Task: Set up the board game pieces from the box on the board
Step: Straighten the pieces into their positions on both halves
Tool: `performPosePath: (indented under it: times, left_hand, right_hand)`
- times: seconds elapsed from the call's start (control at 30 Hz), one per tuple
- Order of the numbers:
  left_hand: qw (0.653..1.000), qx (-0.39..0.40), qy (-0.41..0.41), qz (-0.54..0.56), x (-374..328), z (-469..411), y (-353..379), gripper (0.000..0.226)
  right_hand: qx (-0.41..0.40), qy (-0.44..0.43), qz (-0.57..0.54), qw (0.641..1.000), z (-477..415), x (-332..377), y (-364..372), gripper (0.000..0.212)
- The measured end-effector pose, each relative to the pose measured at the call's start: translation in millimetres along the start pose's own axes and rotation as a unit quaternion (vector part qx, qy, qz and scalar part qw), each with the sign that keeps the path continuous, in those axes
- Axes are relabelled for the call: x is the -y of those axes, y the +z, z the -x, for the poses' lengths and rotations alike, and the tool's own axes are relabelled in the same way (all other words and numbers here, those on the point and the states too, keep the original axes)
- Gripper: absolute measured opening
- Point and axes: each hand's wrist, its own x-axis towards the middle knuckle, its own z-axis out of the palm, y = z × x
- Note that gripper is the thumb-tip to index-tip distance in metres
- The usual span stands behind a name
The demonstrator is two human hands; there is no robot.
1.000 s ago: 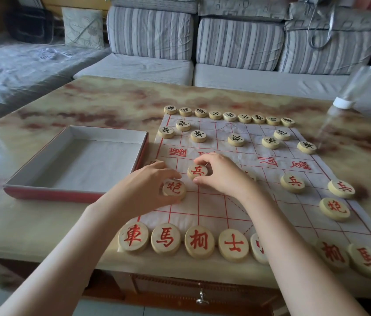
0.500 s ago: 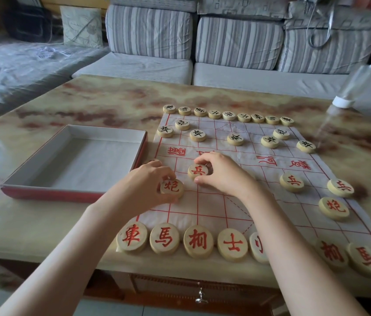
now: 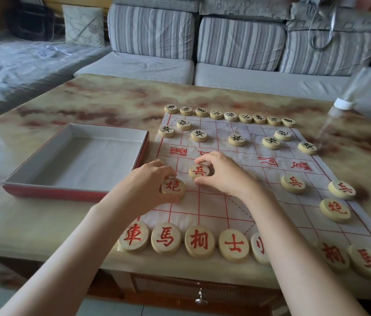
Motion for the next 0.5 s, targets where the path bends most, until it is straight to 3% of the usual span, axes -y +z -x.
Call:
performPosePath:
  times: [0.13, 0.3, 0.5]
  left_hand:
    - [0.999, -0.038, -0.011, 0.025, 0, 0, -12, 0.055]
    - [0.987, -0.147, -0.059, 0.024, 20, 4, -37, 0.020]
    - [0.974, -0.190, -0.118, 0.040, 33, 4, -50, 0.022]
  right_hand:
    - [-0.027, -0.021, -0.026, 0.999, -2, 3, 0, 0.051]
    - [-0.051, -0.040, -0.074, 0.995, -1, 21, 3, 0.044]
    - [-0.043, -0.015, 0.030, 0.999, -21, 56, 21, 0.059]
